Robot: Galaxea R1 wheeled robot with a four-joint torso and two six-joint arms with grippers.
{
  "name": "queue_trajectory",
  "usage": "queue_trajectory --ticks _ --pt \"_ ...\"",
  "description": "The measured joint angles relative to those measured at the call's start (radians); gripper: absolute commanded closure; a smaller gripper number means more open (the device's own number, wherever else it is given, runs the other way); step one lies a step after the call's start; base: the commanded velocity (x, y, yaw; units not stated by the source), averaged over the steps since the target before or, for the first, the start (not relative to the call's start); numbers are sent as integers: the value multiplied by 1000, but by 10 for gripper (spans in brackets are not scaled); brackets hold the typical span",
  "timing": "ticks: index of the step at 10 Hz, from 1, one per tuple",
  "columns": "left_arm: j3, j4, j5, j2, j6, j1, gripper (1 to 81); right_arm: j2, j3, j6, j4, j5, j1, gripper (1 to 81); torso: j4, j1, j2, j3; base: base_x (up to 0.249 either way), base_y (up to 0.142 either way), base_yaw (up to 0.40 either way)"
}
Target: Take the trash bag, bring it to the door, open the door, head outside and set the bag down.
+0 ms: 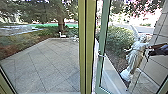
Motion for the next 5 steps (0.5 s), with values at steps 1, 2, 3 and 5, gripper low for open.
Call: queue_trajectory --ticks 1,2,3,5 --pt "0 0 11 0 0 0 811 4 0 0 0 3 -11 10 0 0 0 0 0 0 0" --pt "0 0 14 0 0 0 811 11 0 0 0 10 -9 10 0 0 0 0 0 0 0" --pt "0 0 16 0 0 0 811 11 0 0 -1 16 -4 10 0 0 0 0 0 0 0" --pt "0 -1 18 0 0 0 811 7 -3 0 -9 22 -3 10 0 0 0 0 0 0 0"
